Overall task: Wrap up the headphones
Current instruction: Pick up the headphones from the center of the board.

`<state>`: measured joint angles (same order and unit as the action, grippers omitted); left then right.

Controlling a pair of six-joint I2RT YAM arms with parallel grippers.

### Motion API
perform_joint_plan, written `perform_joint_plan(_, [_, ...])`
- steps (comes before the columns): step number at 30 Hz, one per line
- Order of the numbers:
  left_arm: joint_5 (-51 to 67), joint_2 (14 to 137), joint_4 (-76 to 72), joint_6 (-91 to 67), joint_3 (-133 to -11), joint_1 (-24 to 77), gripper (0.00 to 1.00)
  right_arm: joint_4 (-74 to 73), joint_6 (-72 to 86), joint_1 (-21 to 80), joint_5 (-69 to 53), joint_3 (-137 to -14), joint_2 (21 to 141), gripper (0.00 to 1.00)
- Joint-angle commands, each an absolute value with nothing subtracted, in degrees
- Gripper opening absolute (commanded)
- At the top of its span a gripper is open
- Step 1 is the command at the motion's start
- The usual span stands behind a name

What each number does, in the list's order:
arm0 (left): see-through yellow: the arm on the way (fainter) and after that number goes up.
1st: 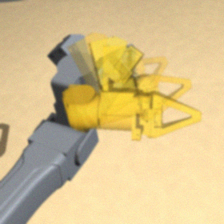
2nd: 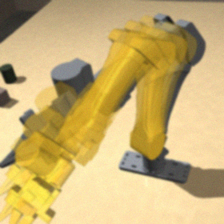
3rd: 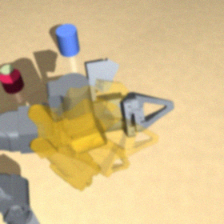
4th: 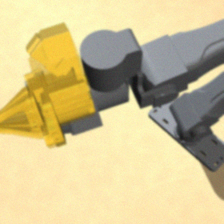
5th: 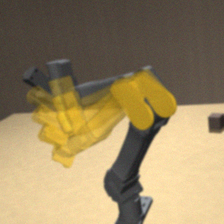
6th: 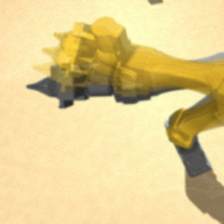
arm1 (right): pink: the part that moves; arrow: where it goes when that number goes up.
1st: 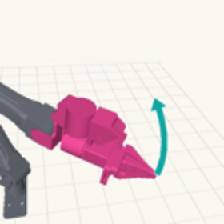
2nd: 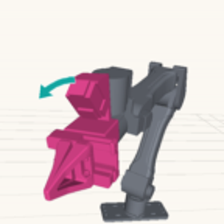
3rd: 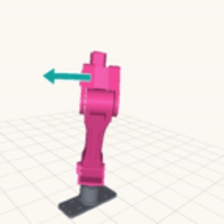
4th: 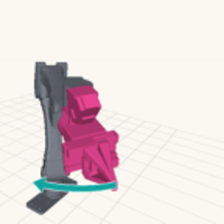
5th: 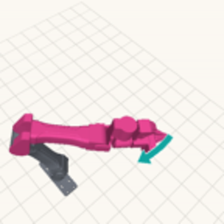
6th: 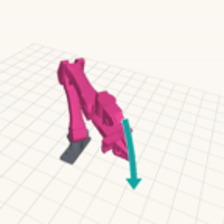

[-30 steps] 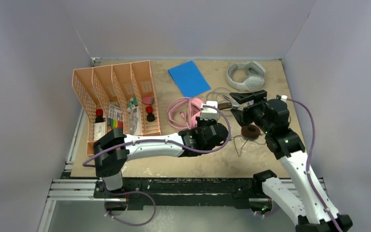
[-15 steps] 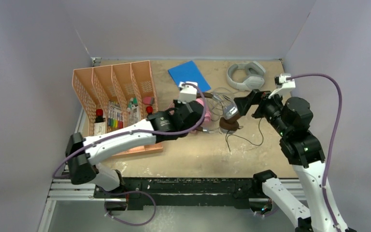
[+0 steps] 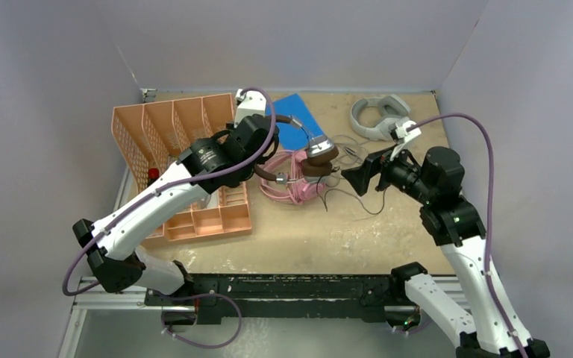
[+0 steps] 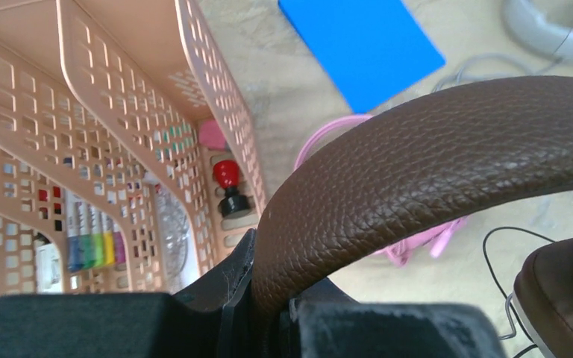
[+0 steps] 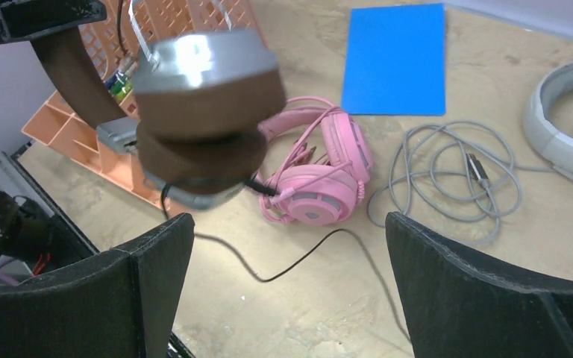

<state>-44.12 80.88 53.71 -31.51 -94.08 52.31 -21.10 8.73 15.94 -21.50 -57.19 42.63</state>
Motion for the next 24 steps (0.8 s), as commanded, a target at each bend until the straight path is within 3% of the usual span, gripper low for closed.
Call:
perform_joint_plan(1, [-40.7,77.4,55.5,-27.7,-95.2,52.0,0.0,-17.3,-1.0,15.7,-29.0,-62.0,46.5,0.98])
perform_joint_plan(5, [-39.2,75.6,55.1,-27.5,-93.5,51.7,0.0,-19.2,-3.9,15.7,-41.4,-67.0,53.2,0.98])
perform_joint_plan(11, [-37.0,74.6,53.7,-28.9,-91.0,51.4,0.0,-1.6,12.3,15.8,-46.7,-61.4,55.0,0.96])
perform_joint_plan(16, [-36.2,74.6,53.0,-32.3,-90.9,50.6,0.0,8.5,23.3,15.9,-57.9,-56.3,57.2,0.79])
perform_joint_plan(18, [-36.4,74.6,53.0,-33.8,-90.9,50.0,0.0,1.9,21.0,15.9,-55.5,-56.6,55.2,0.79])
perform_joint_plan(21, [-36.9,74.2,53.6,-35.5,-90.8,48.7,0.0,-10.5,16.6,15.8,-32.9,-59.0,49.6,0.96])
perform_joint_plan(24, [-36.7,73.6,53.9,-37.2,-90.9,47.4,0.0,-15.4,16.1,15.6,-15.4,-58.4,45.8,0.99])
